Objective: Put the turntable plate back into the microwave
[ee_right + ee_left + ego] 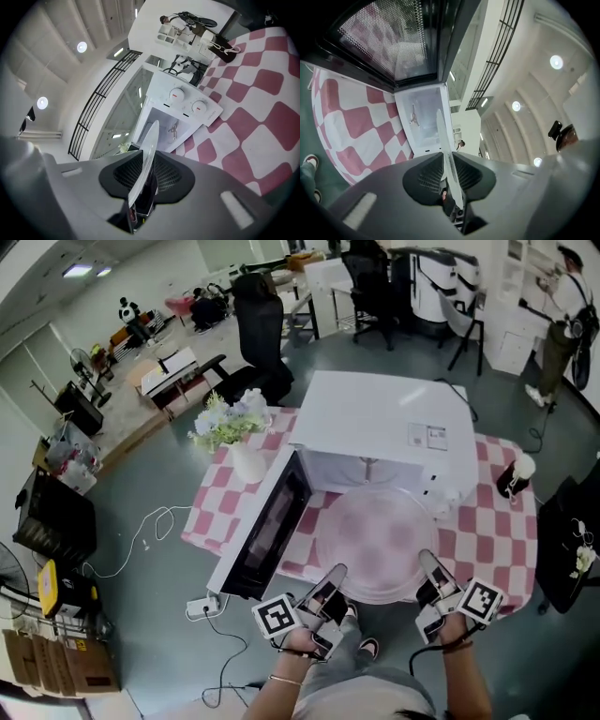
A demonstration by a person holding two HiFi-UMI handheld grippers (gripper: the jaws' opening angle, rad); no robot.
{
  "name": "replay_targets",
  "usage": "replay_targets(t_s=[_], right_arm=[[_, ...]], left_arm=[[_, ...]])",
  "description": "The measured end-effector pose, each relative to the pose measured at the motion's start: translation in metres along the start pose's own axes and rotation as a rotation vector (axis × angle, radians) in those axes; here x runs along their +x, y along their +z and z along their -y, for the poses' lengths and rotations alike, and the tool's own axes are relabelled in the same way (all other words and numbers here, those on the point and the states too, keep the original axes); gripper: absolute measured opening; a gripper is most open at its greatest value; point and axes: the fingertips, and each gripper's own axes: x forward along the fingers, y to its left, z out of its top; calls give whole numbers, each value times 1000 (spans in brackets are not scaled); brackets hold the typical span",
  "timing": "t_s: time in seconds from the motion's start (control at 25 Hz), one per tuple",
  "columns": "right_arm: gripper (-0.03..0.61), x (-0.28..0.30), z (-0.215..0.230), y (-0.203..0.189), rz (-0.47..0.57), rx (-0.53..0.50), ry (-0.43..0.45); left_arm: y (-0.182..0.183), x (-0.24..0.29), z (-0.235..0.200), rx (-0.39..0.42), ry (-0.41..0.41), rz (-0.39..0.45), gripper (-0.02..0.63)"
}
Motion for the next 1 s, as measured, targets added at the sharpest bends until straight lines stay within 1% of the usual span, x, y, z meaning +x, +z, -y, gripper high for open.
replay_targets(t_s=[0.08, 0.12, 0.2, 0.28, 0.44, 0.68, 0.8, 1.0], right_arm=[[80, 17, -19, 1, -8, -11, 149], [80, 24, -26, 2, -15, -18, 206], [80, 36, -30, 5, -29, -31, 245], [80, 45, -27, 5, -43, -33, 253], [80, 63, -9, 3, -66, -45, 258], [80, 89, 11, -1, -82, -44, 258], [80, 100, 14, 0, -90, -52, 261], [80, 110, 21, 3, -101, -53, 247]], left_arm=[[3, 1, -3, -33, -10, 22, 49], [4, 2, -5, -37, -12, 31, 48], [8, 5, -10, -49, -16, 53, 46], [10, 6, -17, -73, -15, 78, 46], [12, 11, -39, -83, -14, 110, 43], [16, 18, -70, -152, -50, 172, 43], [19, 21, -79, -177, -69, 199, 44], [22, 27, -86, -206, -76, 225, 44]])
